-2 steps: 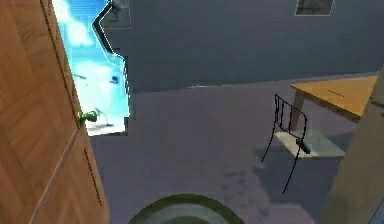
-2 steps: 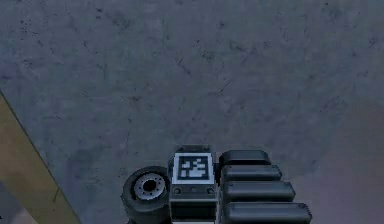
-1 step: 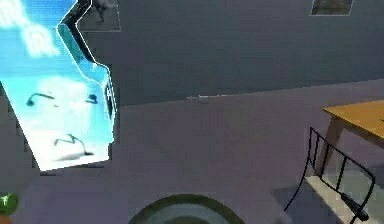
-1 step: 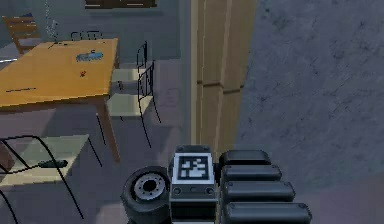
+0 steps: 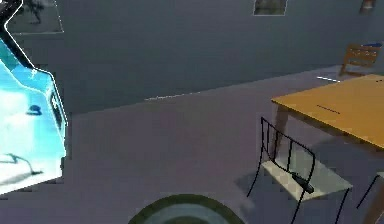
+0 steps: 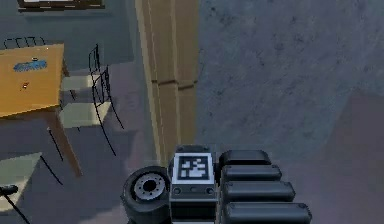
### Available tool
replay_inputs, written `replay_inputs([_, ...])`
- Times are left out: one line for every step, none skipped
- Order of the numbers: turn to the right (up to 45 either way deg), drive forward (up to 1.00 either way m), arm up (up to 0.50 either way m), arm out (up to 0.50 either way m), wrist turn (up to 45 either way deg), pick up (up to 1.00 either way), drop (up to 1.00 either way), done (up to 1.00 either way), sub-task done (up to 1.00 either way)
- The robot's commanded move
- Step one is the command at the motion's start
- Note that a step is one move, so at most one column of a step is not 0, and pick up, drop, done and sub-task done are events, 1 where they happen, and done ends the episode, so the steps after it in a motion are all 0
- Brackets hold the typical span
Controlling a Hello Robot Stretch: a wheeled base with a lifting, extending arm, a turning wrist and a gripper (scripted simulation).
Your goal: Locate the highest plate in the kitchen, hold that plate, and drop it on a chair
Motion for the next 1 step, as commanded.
replay_inputs([0.0, 1.0, 0.0, 0.0, 0.0, 0.0, 0.0, 0.0, 0.0])
